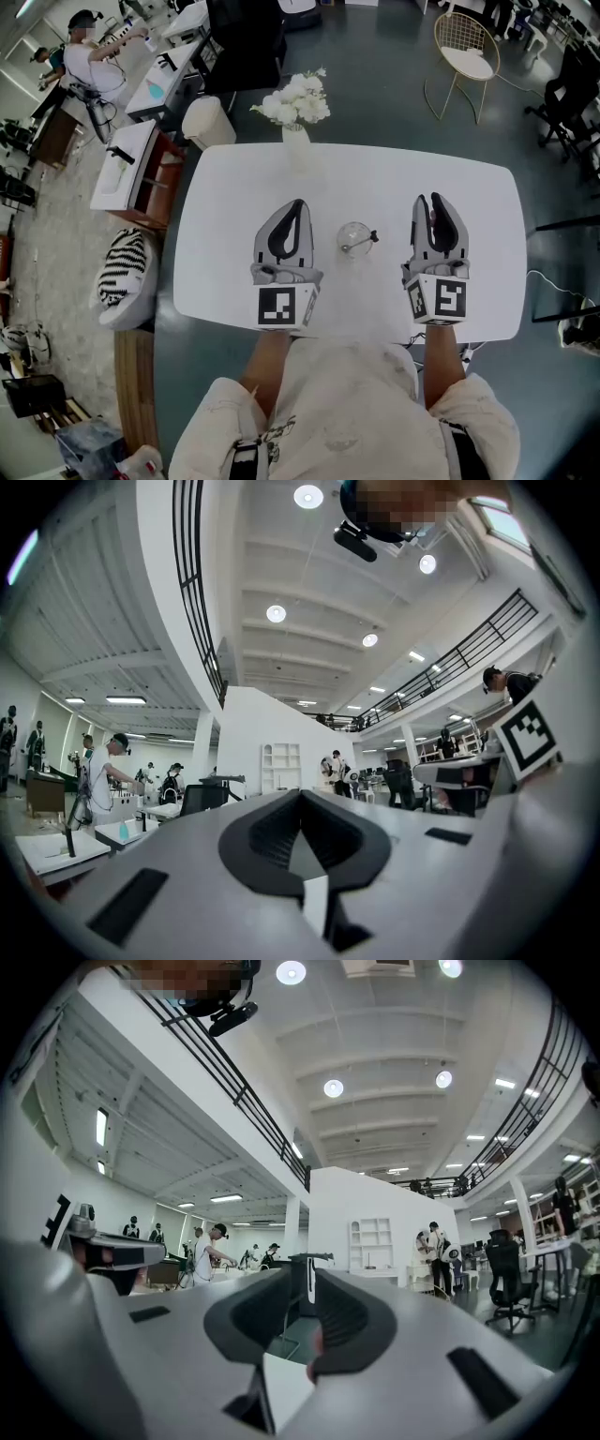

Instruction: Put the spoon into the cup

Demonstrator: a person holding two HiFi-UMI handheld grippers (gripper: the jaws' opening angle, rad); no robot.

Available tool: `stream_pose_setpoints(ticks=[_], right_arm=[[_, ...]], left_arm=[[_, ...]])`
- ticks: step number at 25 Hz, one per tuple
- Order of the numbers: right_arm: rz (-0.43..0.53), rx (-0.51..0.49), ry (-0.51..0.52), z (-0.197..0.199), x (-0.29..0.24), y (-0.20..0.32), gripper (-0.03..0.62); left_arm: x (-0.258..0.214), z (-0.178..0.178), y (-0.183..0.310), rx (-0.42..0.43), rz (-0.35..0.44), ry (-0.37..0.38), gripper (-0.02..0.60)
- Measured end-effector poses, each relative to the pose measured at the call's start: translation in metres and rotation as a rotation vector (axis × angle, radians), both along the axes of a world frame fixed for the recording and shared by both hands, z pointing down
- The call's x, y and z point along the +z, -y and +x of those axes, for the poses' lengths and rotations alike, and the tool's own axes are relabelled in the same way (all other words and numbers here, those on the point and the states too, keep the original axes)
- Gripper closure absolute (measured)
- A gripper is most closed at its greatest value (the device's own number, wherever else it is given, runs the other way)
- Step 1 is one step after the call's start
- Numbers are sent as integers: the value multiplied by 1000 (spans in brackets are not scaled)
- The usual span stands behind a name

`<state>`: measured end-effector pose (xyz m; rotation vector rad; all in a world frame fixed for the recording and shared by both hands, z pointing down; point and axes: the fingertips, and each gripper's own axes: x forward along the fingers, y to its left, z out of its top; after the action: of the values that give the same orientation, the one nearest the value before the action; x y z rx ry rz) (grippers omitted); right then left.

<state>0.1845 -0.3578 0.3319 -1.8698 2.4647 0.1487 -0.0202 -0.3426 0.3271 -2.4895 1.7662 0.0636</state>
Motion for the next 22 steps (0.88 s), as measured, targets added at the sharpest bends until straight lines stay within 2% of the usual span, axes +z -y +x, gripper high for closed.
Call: stream_pose_setpoints(ticks=[2, 5, 22], right_arm=[[2, 10, 7, 1, -1, -1, 573], [-2, 15, 7, 1, -2, -1, 604], [-29, 8, -10, -2, 8, 0, 606]], left_arm=[[0, 2, -1, 3, -5, 0, 578], [0, 2, -1, 4, -11, -1, 578], [4, 3, -2, 3, -15, 1, 578]])
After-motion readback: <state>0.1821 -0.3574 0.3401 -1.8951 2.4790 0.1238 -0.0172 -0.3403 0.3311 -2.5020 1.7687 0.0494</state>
